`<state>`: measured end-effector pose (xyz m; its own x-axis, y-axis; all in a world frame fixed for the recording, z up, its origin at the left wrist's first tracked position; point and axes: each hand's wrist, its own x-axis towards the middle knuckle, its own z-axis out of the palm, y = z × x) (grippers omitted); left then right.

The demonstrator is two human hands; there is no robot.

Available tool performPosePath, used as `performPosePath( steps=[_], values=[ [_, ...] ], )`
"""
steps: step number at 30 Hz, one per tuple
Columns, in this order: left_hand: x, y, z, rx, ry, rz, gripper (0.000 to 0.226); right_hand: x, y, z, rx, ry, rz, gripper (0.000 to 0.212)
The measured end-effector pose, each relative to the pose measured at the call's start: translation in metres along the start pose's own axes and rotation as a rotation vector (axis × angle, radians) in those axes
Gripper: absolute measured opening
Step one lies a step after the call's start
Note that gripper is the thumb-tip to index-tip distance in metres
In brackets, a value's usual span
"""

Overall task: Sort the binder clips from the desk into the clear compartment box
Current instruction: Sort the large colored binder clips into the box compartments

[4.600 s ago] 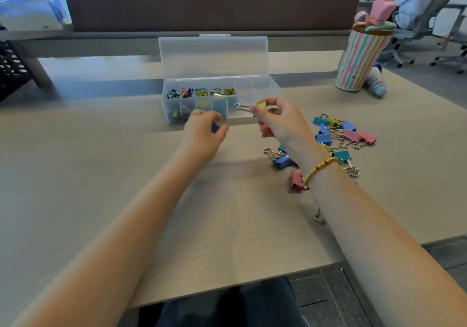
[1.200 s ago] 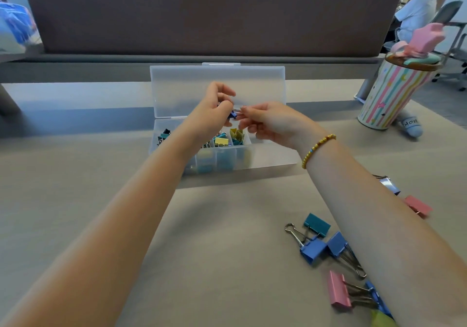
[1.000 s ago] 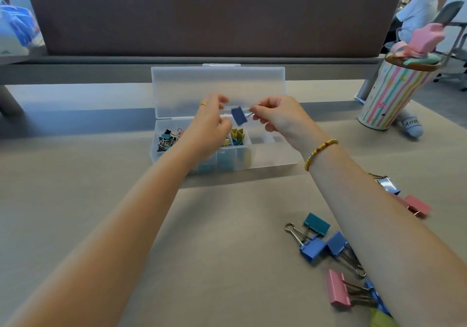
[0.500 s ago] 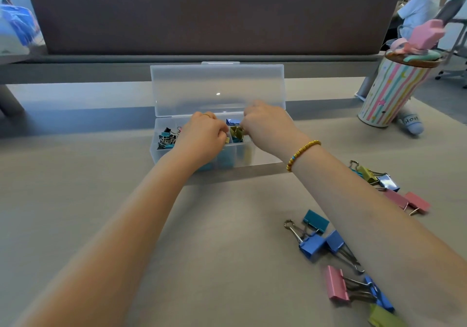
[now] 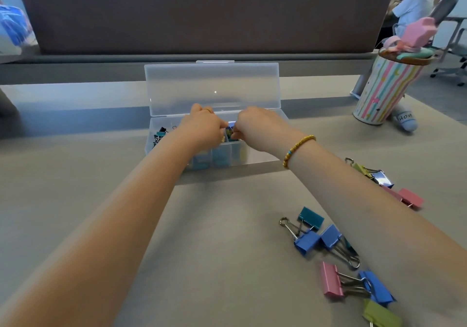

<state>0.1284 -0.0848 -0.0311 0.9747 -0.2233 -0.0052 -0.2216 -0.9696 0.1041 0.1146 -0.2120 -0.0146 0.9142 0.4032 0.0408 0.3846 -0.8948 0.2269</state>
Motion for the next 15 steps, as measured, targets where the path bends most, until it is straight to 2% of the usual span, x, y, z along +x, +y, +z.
performPosePath(
  steps=[3, 5, 7, 10, 12, 14, 15],
  values=[
    [-0.001, 0.001, -0.002, 0.019, -0.014, -0.004, 0.042, 0.008, 0.012, 0.009, 0.236, -0.055, 0.035, 0.038],
    [-0.005, 0.001, -0.002, 0.005, 0.007, 0.004, 0.043, 0.004, 0.019, 0.013, 0.366, -0.040, 0.027, 0.039],
    [-0.011, 0.003, -0.001, -0.065, 0.092, 0.032, 0.042, -0.007, 0.025, 0.015, 0.505, 0.070, 0.041, 0.039],
    [-0.030, 0.018, 0.005, -0.297, 0.333, 0.091, 0.036, -0.033, 0.036, 0.017, 0.668, 0.309, 0.108, 0.035],
    [-0.047, 0.035, 0.011, -0.398, 0.450, 0.153, 0.029, -0.055, 0.040, 0.020, 0.736, 0.405, 0.142, 0.028],
    [-0.064, 0.054, 0.019, -0.457, 0.411, 0.195, 0.025, -0.075, 0.043, 0.025, 0.779, 0.390, 0.179, 0.023],
    [-0.072, 0.063, 0.025, -0.476, 0.350, 0.210, 0.025, -0.085, 0.044, 0.027, 0.778, 0.331, 0.200, 0.022]
  ],
)
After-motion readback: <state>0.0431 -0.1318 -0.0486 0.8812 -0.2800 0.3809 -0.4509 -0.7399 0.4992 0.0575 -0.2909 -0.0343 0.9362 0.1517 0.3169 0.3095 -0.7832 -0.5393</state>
